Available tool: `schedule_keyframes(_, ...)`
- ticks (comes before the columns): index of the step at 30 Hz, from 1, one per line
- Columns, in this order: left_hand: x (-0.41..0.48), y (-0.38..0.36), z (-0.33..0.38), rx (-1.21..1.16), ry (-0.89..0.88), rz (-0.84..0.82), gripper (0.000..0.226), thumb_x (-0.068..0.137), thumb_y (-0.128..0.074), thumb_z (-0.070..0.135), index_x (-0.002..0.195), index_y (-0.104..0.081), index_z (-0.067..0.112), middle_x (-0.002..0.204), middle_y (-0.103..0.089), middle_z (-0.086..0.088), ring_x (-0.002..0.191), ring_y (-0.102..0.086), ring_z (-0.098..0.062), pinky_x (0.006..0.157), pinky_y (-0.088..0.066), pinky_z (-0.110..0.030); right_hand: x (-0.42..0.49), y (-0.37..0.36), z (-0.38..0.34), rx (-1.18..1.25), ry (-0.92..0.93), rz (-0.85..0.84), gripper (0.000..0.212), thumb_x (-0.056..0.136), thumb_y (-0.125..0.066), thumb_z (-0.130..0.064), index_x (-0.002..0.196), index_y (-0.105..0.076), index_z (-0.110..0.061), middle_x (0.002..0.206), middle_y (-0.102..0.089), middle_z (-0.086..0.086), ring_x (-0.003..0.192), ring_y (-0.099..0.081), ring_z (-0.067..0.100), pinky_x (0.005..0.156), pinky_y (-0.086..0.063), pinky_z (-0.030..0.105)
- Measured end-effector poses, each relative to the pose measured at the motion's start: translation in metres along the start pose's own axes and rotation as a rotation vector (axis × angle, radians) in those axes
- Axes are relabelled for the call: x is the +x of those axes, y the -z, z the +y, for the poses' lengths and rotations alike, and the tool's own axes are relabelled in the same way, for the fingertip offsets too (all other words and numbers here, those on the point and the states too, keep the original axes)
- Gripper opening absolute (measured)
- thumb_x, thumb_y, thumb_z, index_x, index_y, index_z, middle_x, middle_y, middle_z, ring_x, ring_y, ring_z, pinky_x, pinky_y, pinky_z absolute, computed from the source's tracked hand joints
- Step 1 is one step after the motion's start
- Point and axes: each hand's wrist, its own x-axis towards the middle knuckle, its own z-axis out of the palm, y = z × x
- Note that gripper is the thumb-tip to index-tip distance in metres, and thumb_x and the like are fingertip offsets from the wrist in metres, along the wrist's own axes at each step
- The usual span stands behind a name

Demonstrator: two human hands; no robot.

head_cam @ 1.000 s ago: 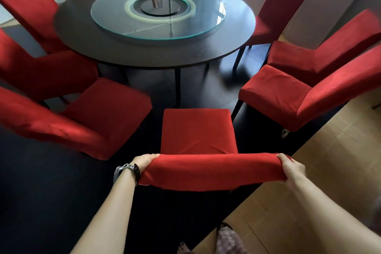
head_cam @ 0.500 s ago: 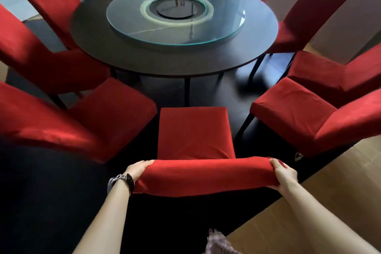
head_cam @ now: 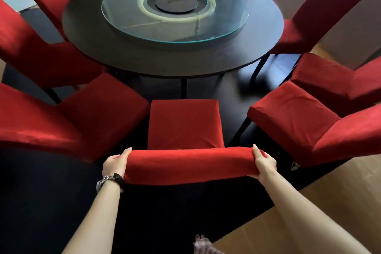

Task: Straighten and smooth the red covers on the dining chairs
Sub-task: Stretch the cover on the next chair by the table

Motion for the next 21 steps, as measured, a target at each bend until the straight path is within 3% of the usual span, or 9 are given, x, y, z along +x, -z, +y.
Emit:
schedule_keyframes(4, 0.004, -0.004, 0.009, -0.001, -0.004, 0.029, 0.067, 0.077, -0.063, 0.062, 0.110, -0.065, 0.003, 0.117, -0.063, -0.017, 0.106, -0.057, -0.038, 0.094, -0.043, -0.041, 0.000, -0.005, -0.009, -0.006, 0.007, -0.030, 0.057, 0.084, -0.065, -0.050, 0.125, -0.058, -0.011, 0.126, -0.054, 0.017, 0.113, -0.055, 0.038, 0.064, -0.056, 0.052)
schedule_keyframes(8, 0.003, 0.005, 0.010, -0.016, -0.015, -0.118, 0.071, 0.083, -0.061, 0.056, 0.121, -0.057, -0.005, 0.125, -0.057, -0.021, 0.114, -0.054, -0.036, 0.091, -0.039, -0.036, -0.010, -0.001, -0.011, -0.026, -0.001, -0.077, 0.056, 0.089, -0.059, -0.051, 0.130, -0.053, -0.013, 0.130, -0.048, 0.014, 0.117, -0.051, 0.036, 0.067, -0.055, 0.054)
schedule_keyframes(10, 0.001, 0.014, 0.012, 0.120, -0.080, -0.221, 0.072, 0.088, -0.054, 0.056, 0.125, -0.053, -0.005, 0.128, -0.055, -0.023, 0.118, -0.052, -0.036, 0.100, -0.040, -0.038, -0.017, 0.003, -0.009, -0.051, 0.005, -0.082, 0.053, 0.093, -0.052, -0.048, 0.133, -0.048, -0.014, 0.133, -0.045, 0.014, 0.120, -0.048, 0.037, 0.069, -0.055, 0.055)
schedule_keyframes(13, -0.010, 0.022, 0.026, 0.468, -0.238, -0.218, 0.065, 0.094, -0.047, 0.051, 0.131, -0.049, -0.002, 0.132, -0.052, -0.024, 0.123, -0.049, -0.037, 0.101, -0.036, -0.038, -0.031, 0.005, -0.005, -0.225, 0.091, -0.043, 0.054, 0.097, -0.045, -0.045, 0.140, -0.038, -0.014, 0.138, -0.043, 0.016, 0.123, -0.045, 0.037, 0.074, -0.054, 0.052)
schedule_keyframes(16, -0.031, 0.018, 0.039, 0.748, -0.425, -0.167, 0.055, 0.096, -0.044, 0.043, 0.136, -0.046, 0.006, 0.136, -0.048, -0.022, 0.125, -0.044, -0.039, 0.103, -0.036, -0.038, -0.047, 0.006, 0.000, -0.345, 0.200, 0.005, 0.059, 0.099, -0.043, -0.042, 0.147, -0.028, -0.010, 0.142, -0.041, 0.019, 0.127, -0.043, 0.038, 0.093, -0.047, 0.051)
schedule_keyframes(19, -0.056, 0.004, 0.046, 0.967, -0.618, -0.176, 0.051, 0.094, -0.042, 0.048, 0.138, -0.044, 0.022, 0.146, -0.036, -0.010, 0.135, -0.029, -0.032, 0.108, -0.026, -0.045, -0.063, 0.010, 0.004, -0.382, 0.270, 0.019, 0.063, 0.099, -0.046, -0.038, 0.150, -0.023, -0.009, 0.147, -0.038, 0.018, 0.132, -0.040, 0.036, 0.106, -0.038, 0.048)
schedule_keyframes(21, -0.073, -0.009, 0.046, 1.055, -0.717, -0.274, 0.057, 0.092, -0.040, 0.057, 0.141, -0.040, 0.027, 0.151, -0.030, -0.005, 0.140, -0.022, -0.027, 0.112, -0.016, -0.052, -0.074, 0.019, 0.010, -0.479, 0.328, -0.021, 0.066, 0.098, -0.050, -0.033, 0.152, -0.019, -0.010, 0.150, -0.037, 0.015, 0.135, -0.038, 0.033, 0.109, -0.035, 0.041)
